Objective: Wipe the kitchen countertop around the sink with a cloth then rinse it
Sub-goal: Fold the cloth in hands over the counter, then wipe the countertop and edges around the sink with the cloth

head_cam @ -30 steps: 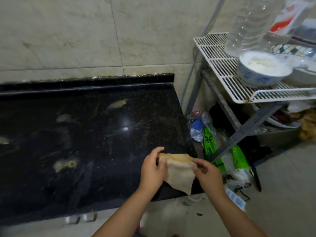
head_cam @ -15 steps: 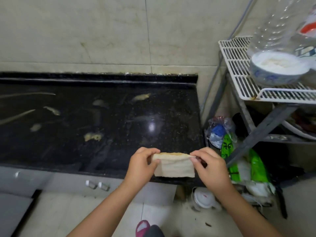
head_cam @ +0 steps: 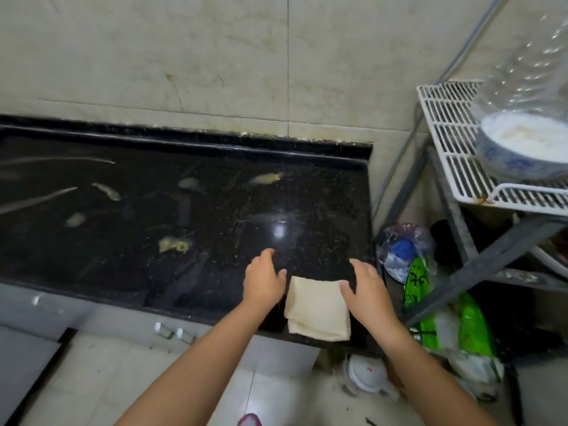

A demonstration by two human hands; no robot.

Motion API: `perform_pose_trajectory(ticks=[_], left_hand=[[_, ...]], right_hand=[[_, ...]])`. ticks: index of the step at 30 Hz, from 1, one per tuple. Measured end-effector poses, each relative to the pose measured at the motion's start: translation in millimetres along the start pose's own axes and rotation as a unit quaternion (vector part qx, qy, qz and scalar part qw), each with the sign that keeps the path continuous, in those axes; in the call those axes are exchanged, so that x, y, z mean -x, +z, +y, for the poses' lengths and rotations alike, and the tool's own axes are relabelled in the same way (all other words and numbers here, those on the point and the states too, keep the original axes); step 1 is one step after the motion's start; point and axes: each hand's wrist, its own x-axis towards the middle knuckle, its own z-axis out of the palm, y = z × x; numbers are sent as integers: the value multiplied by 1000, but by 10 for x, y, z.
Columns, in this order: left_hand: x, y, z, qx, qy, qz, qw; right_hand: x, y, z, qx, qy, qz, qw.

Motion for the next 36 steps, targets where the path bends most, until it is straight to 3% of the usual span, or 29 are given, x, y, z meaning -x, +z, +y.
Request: perform_pose_trajectory(ticks=[3,6,9,12,16,19,22,25,29,31,36], left_hand=[[-16,67,-157,-99,20,45,994],[27,27,-399,-191,43,43,980],[17,-22,-618,-240,42,24,969],[-44,-45,-759,-230,57,14,971],[-232,-142,-891,-262,69,-21,962],[-378,-245,-1074,-290,68,-48,953],[-441,-194,-1274,-315,78,-78,943],[-458,-165,-1357,-319,103,-73,939],[-464,-183,-1342,-294,89,-93,947],[-464,-201,-1339,-285,75,-111,949],[-443,-246,-1319,-268,74,-123,953]], right_hand=[[-49,181,9,79,-61,39,994],[2,399,-76,132,-123,-59,982],[-5,692,-61,246,-153,-103,951],[78,827,-23,251,-94,-138,954],[249,728,266,253,-55,-129,957],[38,480,320,282,49,-104,953],[-386,528,77,219,165,-93,957],[-648,927,-497,194,97,-80,973],[-161,1336,-789,228,-19,-113,967],[203,1275,-488,244,-9,-134,960],[37,781,35,227,136,-51,963]])
